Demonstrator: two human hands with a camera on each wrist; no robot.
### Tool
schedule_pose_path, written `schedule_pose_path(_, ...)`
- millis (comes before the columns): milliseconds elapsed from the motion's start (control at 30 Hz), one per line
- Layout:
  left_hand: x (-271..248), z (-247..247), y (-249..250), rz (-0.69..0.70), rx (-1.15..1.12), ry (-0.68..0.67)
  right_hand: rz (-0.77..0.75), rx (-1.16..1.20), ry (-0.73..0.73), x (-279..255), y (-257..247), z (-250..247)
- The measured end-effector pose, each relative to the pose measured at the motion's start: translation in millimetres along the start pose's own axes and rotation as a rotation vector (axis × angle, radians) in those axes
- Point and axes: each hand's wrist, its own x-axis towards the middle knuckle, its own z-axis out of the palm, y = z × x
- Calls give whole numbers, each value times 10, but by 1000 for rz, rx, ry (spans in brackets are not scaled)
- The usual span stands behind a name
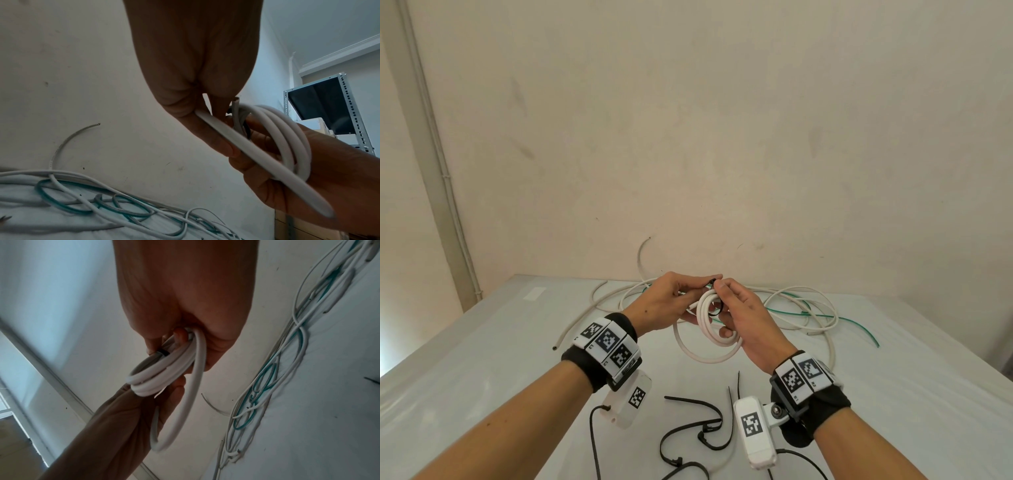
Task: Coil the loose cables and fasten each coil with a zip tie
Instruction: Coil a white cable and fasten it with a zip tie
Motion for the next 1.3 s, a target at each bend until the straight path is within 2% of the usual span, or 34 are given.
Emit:
schedule_pose_path(300,-38,-7,-23,25,64,22,88,38,-39,-36,-31,16)
schedule_pose_path(433,-25,-38,-65,101,262,120,73,0,-31,-39,-38,56)
schedule_pose_path(533,-20,-33,-76,122,227,163,67,-18,-25,-32,-62,83)
schedule_pose_path(833,-21,-89,-14,96,214,91,14,-158,-28,-47,-118,119)
schedule_pose_path(967,10,-114,21,69,228,85,-37,-119,-17,-60,-116,134)
schedule_pose_path(1067,7,-152,94,-28,195,74,-53,-45,-11,-64,-112,133)
schedule_pose_path(1167,-34,-288,40,-204,230,109,-42,38,1,-48,-124,106)
schedule_pose_path(1233,-134,-362,5,-381,382,113,-38,65,14,-38,-141,80)
schedule_pose_path(1300,-239,-381,-8,-607,337,54,-43,79,31,-28,-144,63)
